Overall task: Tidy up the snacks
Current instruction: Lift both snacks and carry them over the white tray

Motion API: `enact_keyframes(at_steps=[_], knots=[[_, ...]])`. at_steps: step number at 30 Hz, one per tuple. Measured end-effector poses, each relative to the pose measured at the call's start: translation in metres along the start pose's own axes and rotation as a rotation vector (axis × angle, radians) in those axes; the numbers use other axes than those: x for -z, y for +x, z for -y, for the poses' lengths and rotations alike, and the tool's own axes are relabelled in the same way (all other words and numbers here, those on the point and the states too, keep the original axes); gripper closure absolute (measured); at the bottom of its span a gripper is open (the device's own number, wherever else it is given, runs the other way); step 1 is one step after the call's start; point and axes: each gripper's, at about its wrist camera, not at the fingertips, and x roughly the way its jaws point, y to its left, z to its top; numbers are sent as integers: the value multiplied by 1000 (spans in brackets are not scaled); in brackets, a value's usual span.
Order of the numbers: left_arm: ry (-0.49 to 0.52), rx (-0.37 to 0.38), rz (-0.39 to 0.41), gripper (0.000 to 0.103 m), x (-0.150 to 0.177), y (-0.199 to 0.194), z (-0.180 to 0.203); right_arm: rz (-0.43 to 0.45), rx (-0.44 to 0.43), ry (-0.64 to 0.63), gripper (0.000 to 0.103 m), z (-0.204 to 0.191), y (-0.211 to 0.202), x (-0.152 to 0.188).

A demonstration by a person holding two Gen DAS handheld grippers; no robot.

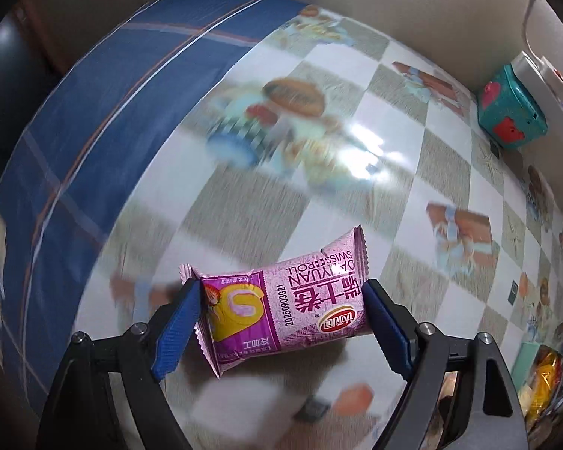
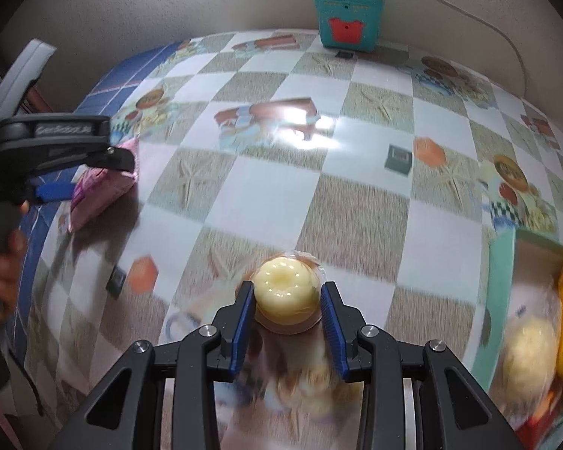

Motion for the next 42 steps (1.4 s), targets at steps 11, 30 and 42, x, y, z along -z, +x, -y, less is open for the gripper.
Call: enact_keyframes(at_steps=[11,30,42], knots=[[-79,83,15,18,73,-49,6,61,24,28,65,9,-70,33],[212,208,85,18,178,-117,175,133,198,413,65,172,-162,99],[461,162,88,17,234,-118,256,159,194,581,65,248,-183,124]])
